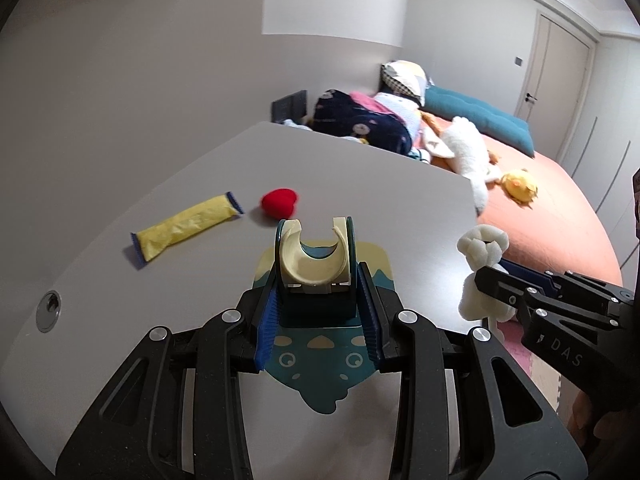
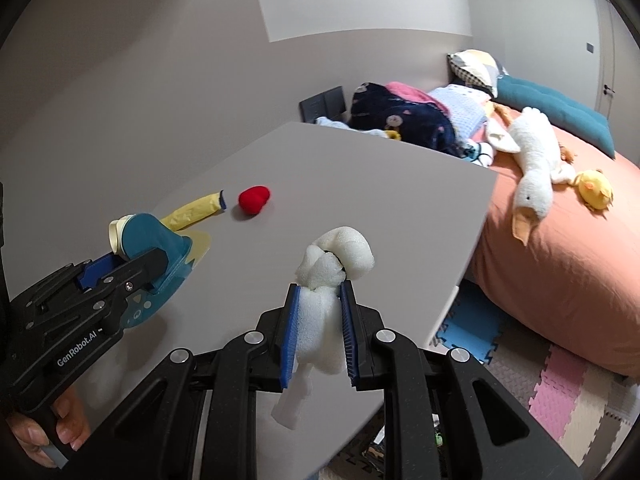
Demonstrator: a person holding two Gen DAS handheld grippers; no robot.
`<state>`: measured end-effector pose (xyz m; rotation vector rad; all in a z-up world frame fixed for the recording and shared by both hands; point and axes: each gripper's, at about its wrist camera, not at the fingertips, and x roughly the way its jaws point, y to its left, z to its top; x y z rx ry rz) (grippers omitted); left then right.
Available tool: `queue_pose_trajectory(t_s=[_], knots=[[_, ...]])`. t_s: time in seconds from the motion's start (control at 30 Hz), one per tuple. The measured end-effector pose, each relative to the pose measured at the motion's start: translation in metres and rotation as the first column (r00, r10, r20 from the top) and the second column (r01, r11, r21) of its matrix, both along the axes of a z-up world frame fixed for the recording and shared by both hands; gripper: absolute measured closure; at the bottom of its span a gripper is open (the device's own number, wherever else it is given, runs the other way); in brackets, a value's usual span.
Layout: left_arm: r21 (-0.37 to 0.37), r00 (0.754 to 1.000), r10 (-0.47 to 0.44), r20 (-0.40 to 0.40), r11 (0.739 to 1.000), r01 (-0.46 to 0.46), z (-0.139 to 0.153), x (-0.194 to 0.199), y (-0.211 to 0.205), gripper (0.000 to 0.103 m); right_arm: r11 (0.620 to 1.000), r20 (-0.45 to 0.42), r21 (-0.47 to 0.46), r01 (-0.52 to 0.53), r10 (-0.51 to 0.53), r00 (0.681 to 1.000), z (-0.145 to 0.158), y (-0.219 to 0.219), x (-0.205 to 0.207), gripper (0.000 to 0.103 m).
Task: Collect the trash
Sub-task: 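Carry the teal toy and white plush with both grippers toward the bin, then open both grippers to drop the teal toy and white plush into the bin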
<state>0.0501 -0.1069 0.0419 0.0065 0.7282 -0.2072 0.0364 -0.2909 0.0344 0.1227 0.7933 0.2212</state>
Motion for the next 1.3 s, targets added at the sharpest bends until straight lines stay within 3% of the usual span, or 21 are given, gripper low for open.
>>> queue_pose_trajectory(t_s=[0.73,1.3], knots=[[0.002,0.986,-0.167,-0.005,0.986,0.167,-0.006,-0.040,-0.087,0.068,0.986,0.037,0.014,0.169,-0.169,0.985,0.004,-0.095,-0.060,0.081],[0.022,0.940,-0.341,-0.020,0.940,0.341,-0.012,-0.062,-0.174,0.068,0.939,0.054,0.022,0.343,-0.344,0.937,0.008,-0.183,-0.102,0.080]])
